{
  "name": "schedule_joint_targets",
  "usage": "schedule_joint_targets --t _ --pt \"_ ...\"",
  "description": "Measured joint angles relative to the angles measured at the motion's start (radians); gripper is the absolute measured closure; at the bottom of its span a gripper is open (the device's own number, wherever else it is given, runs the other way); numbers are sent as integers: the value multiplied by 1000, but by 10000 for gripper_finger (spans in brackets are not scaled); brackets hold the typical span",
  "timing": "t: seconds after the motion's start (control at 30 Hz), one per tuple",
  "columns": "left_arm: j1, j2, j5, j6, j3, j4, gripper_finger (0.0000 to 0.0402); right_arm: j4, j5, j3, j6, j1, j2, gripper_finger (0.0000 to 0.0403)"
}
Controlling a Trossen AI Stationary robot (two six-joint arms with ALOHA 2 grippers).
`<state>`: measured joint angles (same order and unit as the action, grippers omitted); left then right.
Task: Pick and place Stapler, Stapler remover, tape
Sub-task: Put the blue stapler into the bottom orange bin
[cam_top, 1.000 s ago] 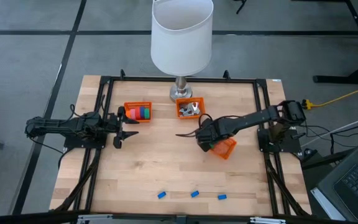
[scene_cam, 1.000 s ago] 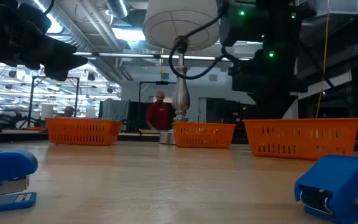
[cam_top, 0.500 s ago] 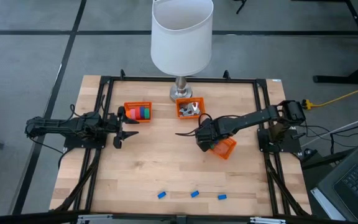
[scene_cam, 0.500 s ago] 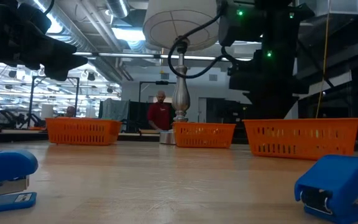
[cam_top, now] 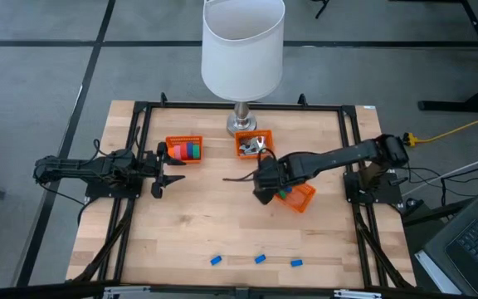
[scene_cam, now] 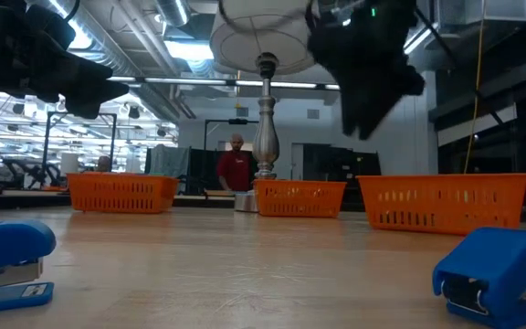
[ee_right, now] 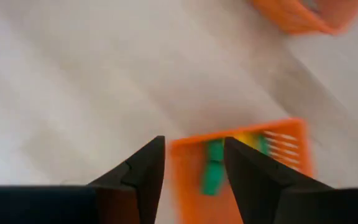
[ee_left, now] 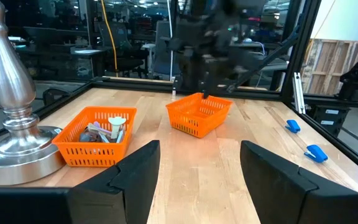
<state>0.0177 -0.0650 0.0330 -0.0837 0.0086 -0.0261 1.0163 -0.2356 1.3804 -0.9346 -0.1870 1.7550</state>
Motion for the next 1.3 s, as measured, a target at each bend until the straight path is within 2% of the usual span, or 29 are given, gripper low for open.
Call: schedule_joint_targets --t 0.17,0.4,0.53,0.63,1.0,1.3 --pt "0 0 0 0 0 0 183 -145 14 40 98 -97 0 242" --pt "0 0 0 0 0 0 183 -491 79 40 362 -276 4 244" --pt "0 0 0 0 0 0 183 -621 80 41 564 -364 19 244" --pt "0 0 0 0 0 5 183 -682 79 39 606 -416 43 244" --pt "0 -10 0 0 0 2 183 -716 79 39 684 -470 193 244" --pt "0 -11 0 0 0 0 183 -574 71 38 677 -465 250 244"
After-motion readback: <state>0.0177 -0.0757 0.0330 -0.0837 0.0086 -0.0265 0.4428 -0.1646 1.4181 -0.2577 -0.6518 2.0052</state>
